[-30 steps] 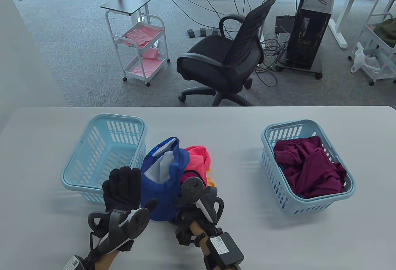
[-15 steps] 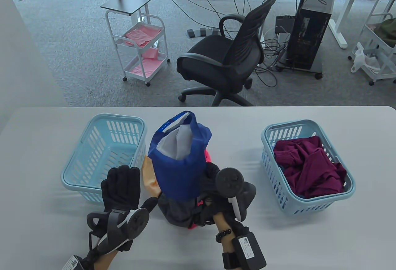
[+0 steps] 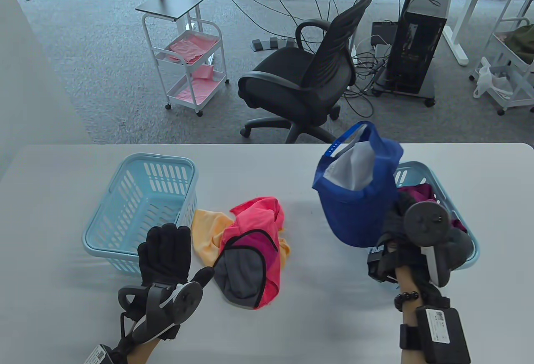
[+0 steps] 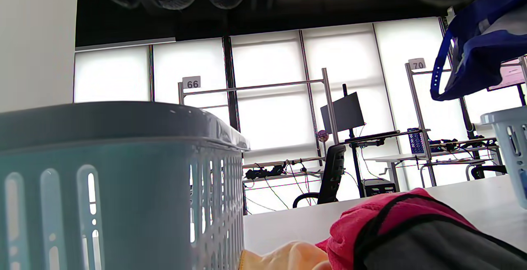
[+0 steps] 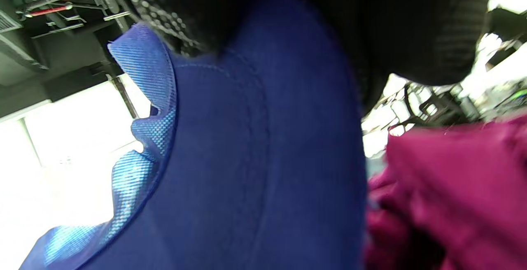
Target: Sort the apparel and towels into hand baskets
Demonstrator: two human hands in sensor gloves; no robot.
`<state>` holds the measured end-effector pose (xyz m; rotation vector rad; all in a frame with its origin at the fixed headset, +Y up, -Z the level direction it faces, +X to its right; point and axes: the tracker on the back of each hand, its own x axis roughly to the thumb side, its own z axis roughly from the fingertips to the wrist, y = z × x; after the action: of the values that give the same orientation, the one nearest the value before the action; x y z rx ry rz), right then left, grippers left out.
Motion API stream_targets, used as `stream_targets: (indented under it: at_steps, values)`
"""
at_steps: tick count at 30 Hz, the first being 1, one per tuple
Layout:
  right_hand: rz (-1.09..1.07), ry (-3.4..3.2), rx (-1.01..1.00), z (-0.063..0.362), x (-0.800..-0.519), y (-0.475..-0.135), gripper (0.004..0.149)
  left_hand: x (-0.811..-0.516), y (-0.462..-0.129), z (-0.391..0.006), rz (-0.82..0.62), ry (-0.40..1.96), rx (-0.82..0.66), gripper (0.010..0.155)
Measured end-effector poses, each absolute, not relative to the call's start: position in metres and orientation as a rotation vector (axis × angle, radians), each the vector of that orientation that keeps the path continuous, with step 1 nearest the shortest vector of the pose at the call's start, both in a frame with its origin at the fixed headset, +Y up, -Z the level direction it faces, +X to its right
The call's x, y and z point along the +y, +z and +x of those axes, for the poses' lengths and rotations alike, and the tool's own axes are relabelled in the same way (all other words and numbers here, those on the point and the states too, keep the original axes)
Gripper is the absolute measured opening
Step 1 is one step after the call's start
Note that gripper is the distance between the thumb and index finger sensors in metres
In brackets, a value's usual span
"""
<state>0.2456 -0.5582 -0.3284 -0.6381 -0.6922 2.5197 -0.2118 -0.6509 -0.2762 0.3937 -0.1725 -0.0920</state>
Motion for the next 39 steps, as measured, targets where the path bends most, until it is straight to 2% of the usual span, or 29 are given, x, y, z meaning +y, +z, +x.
stream_targets:
  at_steps: [4,10,16,25,29,39]
  values:
    - [-0.765,2.590,-0.704,0.278,-0.546,-0.326,0.040,-0.651,-0.275,-0.210,0.394,-0.099,-0.179,0.097]
    - [-0.891,2.743,-0.685,0.297,-0.545,-0.331,0.040,-0.652,-0.274,-0.208,0.400,-0.107,-0.182,0.097]
    - [-0.946,2.903,-0.589,0.293,-0.566,-0.349,0.040,-0.653,-0.272,-0.204,0.401,-0.112,-0.200,0.097]
    - [-0.944,3.177,-0.552,0.281,-0.591,-0.374,0.040,-0.655,-0.272,-0.202,0.383,-0.116,-0.201,0.097]
    - [-0.935,3.256,-0.493,0.277,-0.595,-0.380,0.040,-0.655,-0.271,-0.201,0.385,-0.119,-0.207,0.097]
    - [-1.006,3.346,-0.157,0.282,-0.608,-0.401,0.041,-0.658,-0.272,-0.198,0.368,-0.134,-0.216,0.097]
